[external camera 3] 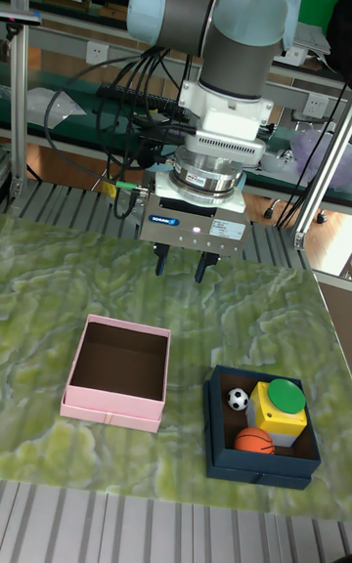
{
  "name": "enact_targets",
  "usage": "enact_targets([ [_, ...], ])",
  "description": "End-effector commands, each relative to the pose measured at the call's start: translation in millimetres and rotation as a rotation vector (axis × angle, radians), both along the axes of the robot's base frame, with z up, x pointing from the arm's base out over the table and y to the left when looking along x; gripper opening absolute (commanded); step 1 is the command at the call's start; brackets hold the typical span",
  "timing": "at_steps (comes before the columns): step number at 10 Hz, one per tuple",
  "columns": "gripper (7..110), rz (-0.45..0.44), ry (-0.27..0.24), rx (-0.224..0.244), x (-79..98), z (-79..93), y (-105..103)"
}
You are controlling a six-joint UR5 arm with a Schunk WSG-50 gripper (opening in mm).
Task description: Move an object from one box to another
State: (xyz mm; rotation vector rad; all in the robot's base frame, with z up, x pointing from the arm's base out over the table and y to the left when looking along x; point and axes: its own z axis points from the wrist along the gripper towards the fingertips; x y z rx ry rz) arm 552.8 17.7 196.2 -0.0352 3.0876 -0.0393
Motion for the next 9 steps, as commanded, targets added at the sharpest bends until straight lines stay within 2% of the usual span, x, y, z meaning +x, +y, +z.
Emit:
enact_targets([
  [1,7,0.037,0.012,0.041,-5.3,-0.8,17],
  [3,7,0.073,0.000,0.026,-3.5,-1.9,17],
  [4,7,0.088,0.001,0.023,-7.1,-6.3,25],
  [6,7,0.090,-0.015,0.036,-8.6,-12.4,39],
  [8,7,0.120,-0.020,0.046,-8.8,-13.0,45],
  [9,22,0.122,-0.021,0.039,-9.1,-15.1,44],
])
